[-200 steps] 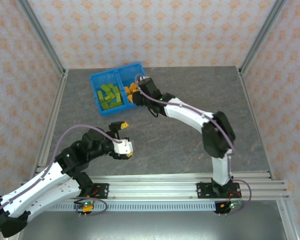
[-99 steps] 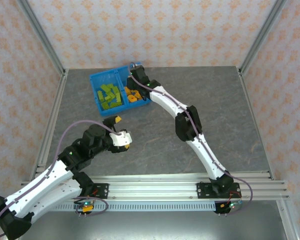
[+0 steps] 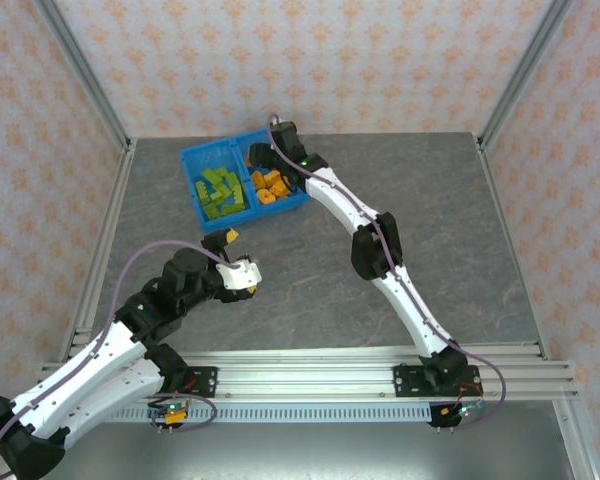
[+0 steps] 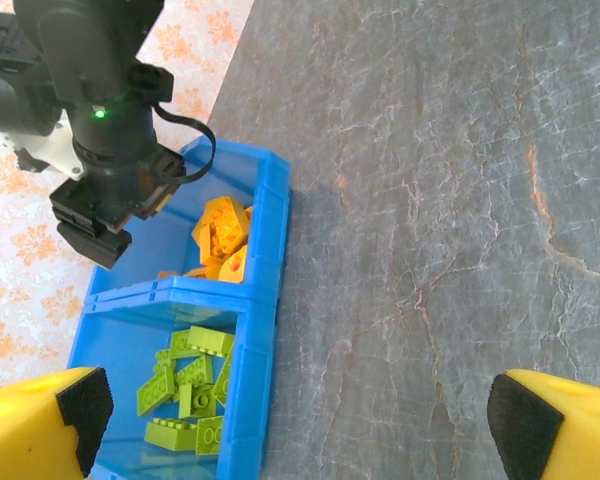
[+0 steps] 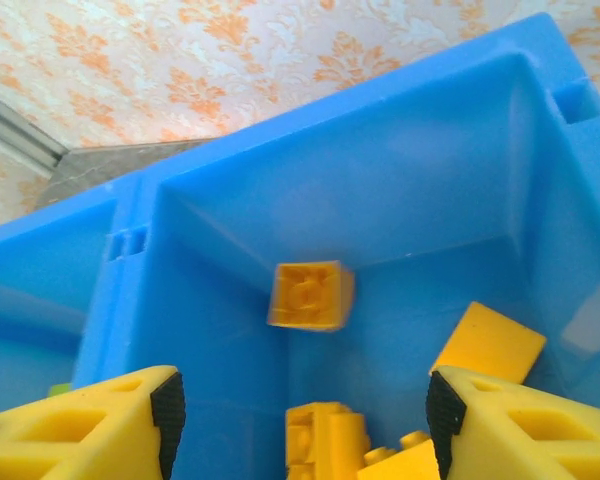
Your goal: Sort the legos into containers by color
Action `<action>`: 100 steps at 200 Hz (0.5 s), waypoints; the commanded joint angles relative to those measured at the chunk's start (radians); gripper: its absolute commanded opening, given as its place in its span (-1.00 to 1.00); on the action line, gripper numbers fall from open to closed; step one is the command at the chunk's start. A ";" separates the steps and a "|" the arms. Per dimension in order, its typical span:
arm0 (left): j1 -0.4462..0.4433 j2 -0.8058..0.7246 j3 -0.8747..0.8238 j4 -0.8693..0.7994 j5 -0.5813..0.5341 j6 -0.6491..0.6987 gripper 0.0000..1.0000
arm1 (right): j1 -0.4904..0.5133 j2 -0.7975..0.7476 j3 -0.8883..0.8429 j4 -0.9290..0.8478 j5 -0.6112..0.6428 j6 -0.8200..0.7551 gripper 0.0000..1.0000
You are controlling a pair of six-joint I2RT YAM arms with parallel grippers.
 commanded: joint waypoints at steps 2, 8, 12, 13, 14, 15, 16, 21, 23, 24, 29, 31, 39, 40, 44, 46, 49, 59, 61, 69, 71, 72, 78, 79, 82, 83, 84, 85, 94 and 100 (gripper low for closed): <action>0.011 -0.009 -0.018 0.037 -0.045 0.019 0.99 | 0.002 -0.151 -0.016 0.002 -0.063 0.014 0.33; 0.011 -0.007 -0.022 0.040 -0.051 0.021 0.99 | 0.003 -0.182 -0.037 -0.003 -0.076 0.012 0.33; 0.011 -0.008 -0.024 0.041 -0.055 0.022 0.99 | 0.002 -0.208 -0.053 -0.008 -0.085 0.010 0.33; 0.011 -0.008 -0.025 0.042 -0.057 0.022 0.99 | 0.002 -0.215 -0.057 -0.009 -0.087 0.010 0.34; 0.011 -0.008 -0.026 0.044 -0.057 0.023 0.99 | 0.002 -0.222 -0.061 -0.010 -0.090 0.009 0.34; 0.011 -0.007 -0.026 0.044 -0.058 0.023 0.99 | 0.002 -0.228 -0.066 -0.012 -0.091 0.008 0.34; 0.011 -0.007 -0.028 0.045 -0.060 0.023 0.99 | 0.002 -0.235 -0.071 -0.013 -0.093 0.008 0.34; 0.011 -0.007 -0.029 0.049 -0.067 0.023 0.99 | 0.002 -0.270 -0.100 -0.018 -0.099 0.003 0.34; 0.011 -0.006 -0.030 0.051 -0.071 0.024 0.99 | 0.002 -0.285 -0.114 -0.018 -0.102 0.003 0.34; 0.011 -0.006 -0.031 0.052 -0.072 0.024 0.99 | 0.002 -0.289 -0.123 -0.017 -0.103 0.003 0.34; 0.011 -0.005 -0.035 0.056 -0.079 0.023 0.99 | 0.002 -0.331 -0.164 -0.013 -0.105 0.000 0.35; 0.011 -0.004 -0.036 0.058 -0.082 0.024 0.99 | 0.003 -0.350 -0.185 -0.010 -0.106 0.000 0.35; 0.012 -0.002 -0.040 0.064 -0.097 0.021 0.99 | 0.002 -0.431 -0.280 0.012 -0.105 -0.010 0.36; 0.012 -0.002 -0.041 0.065 -0.100 0.020 0.99 | 0.002 -0.442 -0.294 0.015 -0.105 -0.012 0.37; 0.012 0.001 -0.042 0.071 -0.108 0.013 0.99 | 0.002 -0.488 -0.351 0.030 -0.099 -0.018 0.37; 0.013 0.000 -0.043 0.073 -0.112 0.008 0.99 | 0.003 -0.510 -0.382 0.040 -0.094 -0.020 0.38; 0.015 0.001 -0.042 0.080 -0.120 -0.001 0.99 | 0.003 -0.544 -0.431 0.057 -0.085 -0.026 0.39; 0.026 0.001 -0.038 0.097 -0.138 -0.041 0.99 | 0.002 -0.677 -0.605 0.120 -0.052 -0.047 0.42; 0.029 0.002 -0.036 0.101 -0.144 -0.049 0.99 | 0.002 -0.704 -0.646 0.136 -0.047 -0.050 0.43; 0.048 0.006 -0.023 0.113 -0.169 -0.127 1.00 | 0.002 -0.813 -0.804 0.194 -0.011 -0.074 0.46; 0.051 0.008 -0.016 0.113 -0.178 -0.144 1.00 | 0.002 -0.856 -0.862 0.214 0.007 -0.085 0.48; 0.052 0.009 -0.012 0.113 -0.184 -0.160 1.00 | 0.002 -0.870 -0.882 0.221 0.011 -0.086 0.48; 0.057 0.017 0.016 0.100 -0.228 -0.239 1.00 | 0.003 -0.939 -0.998 0.257 0.052 -0.108 0.50; 0.057 0.018 0.023 0.096 -0.236 -0.247 1.00 | 0.003 -0.953 -1.017 0.262 0.058 -0.112 0.50; 0.057 0.021 0.041 0.086 -0.259 -0.297 1.00 | 0.002 -0.993 -1.073 0.274 0.083 -0.121 0.51; 0.057 0.023 0.047 0.081 -0.266 -0.313 1.00 | 0.002 -0.993 -1.073 0.274 0.083 -0.121 0.51; 0.057 0.024 0.054 0.077 -0.272 -0.329 1.00 | 0.003 -1.008 -1.091 0.282 0.083 -0.126 0.52; 0.057 0.026 0.061 0.072 -0.275 -0.345 1.00 | 0.002 -1.031 -1.118 0.287 0.107 -0.131 0.52; 0.062 0.029 0.108 0.040 -0.322 -0.482 1.00 | 0.002 -1.155 -1.286 0.321 0.195 -0.153 0.55; 0.064 0.026 0.123 0.033 -0.342 -0.573 1.00 | 0.002 -1.234 -1.387 0.342 0.261 -0.167 0.58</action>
